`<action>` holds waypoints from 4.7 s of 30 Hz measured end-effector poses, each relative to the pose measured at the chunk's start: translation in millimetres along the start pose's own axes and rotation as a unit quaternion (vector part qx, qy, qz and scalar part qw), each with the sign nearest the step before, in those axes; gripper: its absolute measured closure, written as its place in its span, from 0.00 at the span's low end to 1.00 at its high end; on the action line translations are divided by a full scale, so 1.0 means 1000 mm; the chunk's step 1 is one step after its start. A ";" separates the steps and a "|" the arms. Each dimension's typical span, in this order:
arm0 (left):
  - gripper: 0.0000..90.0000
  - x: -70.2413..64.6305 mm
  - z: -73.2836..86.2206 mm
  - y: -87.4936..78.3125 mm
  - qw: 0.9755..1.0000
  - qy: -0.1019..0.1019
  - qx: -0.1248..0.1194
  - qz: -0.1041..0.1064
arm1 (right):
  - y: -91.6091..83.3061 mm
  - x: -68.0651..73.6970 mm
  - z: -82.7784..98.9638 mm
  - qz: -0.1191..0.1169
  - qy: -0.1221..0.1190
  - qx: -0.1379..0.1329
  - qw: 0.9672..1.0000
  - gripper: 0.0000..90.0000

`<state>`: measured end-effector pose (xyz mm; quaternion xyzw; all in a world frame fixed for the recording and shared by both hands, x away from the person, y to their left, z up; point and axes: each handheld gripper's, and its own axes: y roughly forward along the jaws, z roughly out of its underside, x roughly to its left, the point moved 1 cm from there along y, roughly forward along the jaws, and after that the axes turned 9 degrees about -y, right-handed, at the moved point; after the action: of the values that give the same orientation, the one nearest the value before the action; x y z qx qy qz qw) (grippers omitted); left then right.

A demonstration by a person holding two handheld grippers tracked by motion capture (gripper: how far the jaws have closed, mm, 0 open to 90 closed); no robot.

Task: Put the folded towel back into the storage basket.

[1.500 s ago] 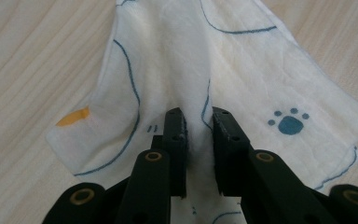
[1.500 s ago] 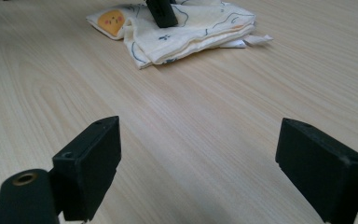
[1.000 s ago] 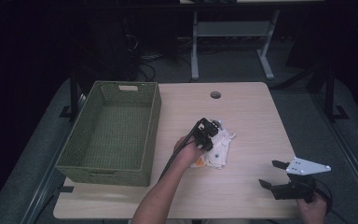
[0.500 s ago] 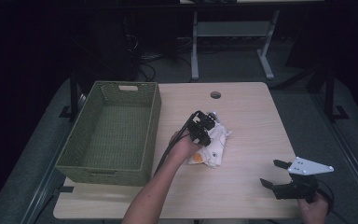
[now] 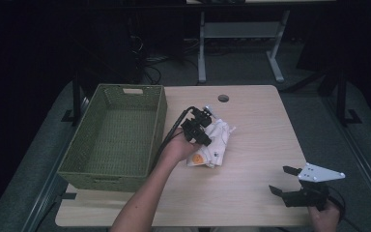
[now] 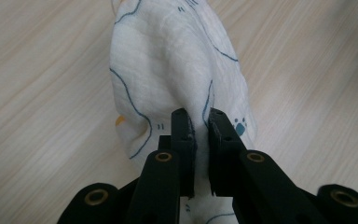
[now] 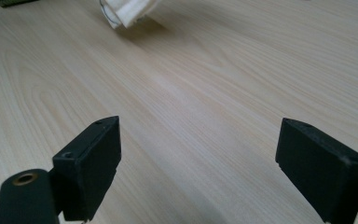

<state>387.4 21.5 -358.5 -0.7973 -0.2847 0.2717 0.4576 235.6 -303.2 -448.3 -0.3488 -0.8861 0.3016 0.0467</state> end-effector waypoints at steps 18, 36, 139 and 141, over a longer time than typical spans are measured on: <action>0.92 0.024 0.021 -0.060 0.999 -0.028 -0.030 0.032 | 0.001 0.001 0.000 0.003 -0.005 0.005 1.000 0.15; 0.92 0.054 0.042 -0.099 0.988 -0.079 -0.077 0.110 | 0.002 0.002 -0.001 0.001 -0.009 0.008 1.000 0.15; 0.91 0.202 0.137 -0.128 0.992 -0.109 0.007 0.057 | 0.015 -0.002 0.001 0.027 0.004 0.040 0.999 0.15; 0.91 0.204 0.136 -0.123 0.995 -0.092 0.007 0.038 | 0.015 -0.002 0.001 0.027 0.000 0.042 0.999 0.15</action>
<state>408.3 294.9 -344.1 -0.7761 -0.2930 0.3628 0.4245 245.9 -296.3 -457.9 -0.3705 -0.8630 0.3394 0.0530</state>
